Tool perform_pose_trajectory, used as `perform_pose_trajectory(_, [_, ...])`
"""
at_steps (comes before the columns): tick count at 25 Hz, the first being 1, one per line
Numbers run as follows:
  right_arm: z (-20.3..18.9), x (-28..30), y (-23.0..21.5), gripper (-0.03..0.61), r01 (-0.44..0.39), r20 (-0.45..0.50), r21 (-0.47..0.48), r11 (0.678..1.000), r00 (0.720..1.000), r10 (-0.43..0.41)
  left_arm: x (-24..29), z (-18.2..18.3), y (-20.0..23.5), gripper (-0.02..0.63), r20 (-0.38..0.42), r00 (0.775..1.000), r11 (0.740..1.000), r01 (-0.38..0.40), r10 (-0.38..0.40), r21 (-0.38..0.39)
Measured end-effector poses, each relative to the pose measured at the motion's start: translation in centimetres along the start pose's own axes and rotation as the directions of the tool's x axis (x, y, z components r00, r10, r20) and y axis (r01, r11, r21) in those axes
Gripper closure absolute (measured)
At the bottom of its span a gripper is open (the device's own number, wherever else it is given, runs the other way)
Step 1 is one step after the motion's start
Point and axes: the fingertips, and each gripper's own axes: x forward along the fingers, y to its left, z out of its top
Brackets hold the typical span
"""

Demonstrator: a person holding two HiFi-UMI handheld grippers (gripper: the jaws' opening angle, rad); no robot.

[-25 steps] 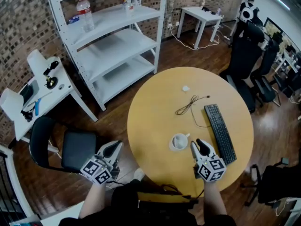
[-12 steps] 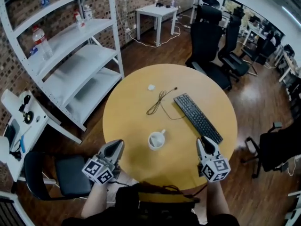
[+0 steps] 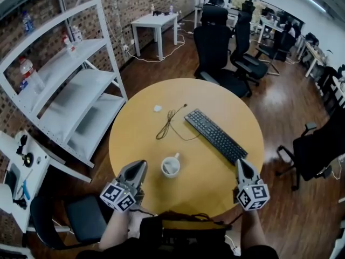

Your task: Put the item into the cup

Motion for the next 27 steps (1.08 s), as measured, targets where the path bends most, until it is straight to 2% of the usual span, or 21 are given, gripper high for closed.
perform_pose_trajectory(6, [-0.9, 1.0, 0.0, 0.571, -0.015, -0.045, -0.027, 1.000, 0.999, 0.013, -0.5, 0.1, 0.5, 0.609, 0.006, 0.999, 0.999, -0.047, 0.047, 0.012])
perform_pose_trajectory(9, [-1.4, 1.7, 0.1, 0.571, -0.035, -0.062, -0.009, 0.999, 0.997, 0.034, -1.2, -0.3, 0.9, 0.609, 0.011, 0.997, 0.997, -0.073, 0.073, -0.017])
perform_pose_trajectory(16, [-1.4, 2.8, 0.4, 0.571, -0.068, -0.075, -0.004, 0.998, 0.995, 0.068, -2.6, -0.7, 1.8, 0.609, 0.001, 0.992, 0.991, -0.128, 0.129, -0.026])
perform_pose_trajectory(20, [-1.6, 2.9, 0.6, 0.571, -0.071, -0.086, -0.026, 0.997, 0.994, 0.069, -2.9, -0.8, 1.9, 0.609, -0.001, 0.991, 0.990, -0.136, 0.136, -0.030])
perform_pose_trajectory(27, [-2.2, 2.4, 0.0, 0.571, -0.048, -0.083, 0.006, 0.999, 0.995, 0.049, -3.0, -1.3, 2.0, 0.609, -0.021, 0.991, 0.991, -0.132, 0.132, -0.029])
